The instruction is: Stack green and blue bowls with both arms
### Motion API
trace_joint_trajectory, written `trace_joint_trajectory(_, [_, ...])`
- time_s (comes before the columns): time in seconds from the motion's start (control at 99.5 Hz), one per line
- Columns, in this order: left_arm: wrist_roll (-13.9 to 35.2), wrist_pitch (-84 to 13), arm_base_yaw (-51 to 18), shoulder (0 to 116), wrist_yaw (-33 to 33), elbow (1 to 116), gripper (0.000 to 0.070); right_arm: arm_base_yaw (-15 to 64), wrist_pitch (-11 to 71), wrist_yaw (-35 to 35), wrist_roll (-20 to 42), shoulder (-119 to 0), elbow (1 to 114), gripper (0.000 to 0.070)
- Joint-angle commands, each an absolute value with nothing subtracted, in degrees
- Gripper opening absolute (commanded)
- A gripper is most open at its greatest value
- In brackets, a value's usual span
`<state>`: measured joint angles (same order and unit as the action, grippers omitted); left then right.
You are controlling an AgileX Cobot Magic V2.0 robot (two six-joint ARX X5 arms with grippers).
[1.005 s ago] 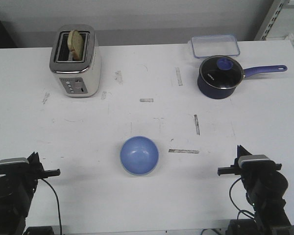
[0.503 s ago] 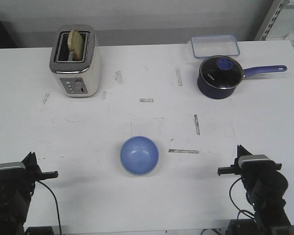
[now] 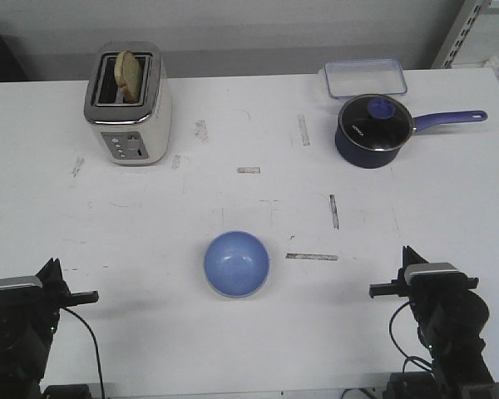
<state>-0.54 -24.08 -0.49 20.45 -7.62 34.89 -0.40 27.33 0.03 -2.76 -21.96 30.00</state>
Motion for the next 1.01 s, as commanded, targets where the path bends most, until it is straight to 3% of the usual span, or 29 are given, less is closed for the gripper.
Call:
trace_joint_trajectory(0.0, [-0.8,-23.8,-0.4,19.9,-7.9,35.7,0.0003,-0.3,26.6,0.0,-2.9,-22.2,30.3,0.0])
trace_joint_trajectory(0.231, [-0.8,-18.1,-0.4,15.1,-2.6,30.5,0.0002,-0.3,26.6,0.0,-2.9,-22.2,30.3,0.0])
trace_joint_trajectory(0.633, [-0.8,-4.6,-1.1,-0.1,-1.9,6.0,0.0002,-0.3,26.6,0.0,-2.9,-22.2,30.3,0.0])
trace_joint_trajectory(0.754, [-0.8,0.3,-1.2,0.2,-1.3,0.6,0.0002,-0.3,26.6,0.0,-2.9,-22.1,30.3,0.0])
trace_joint_trajectory(0.995, [-0.8,0.1,-1.1,0.2,-1.0,0.7,0.0003,-0.3,26.0,0.0,-2.9,-22.1,30.3,0.0])
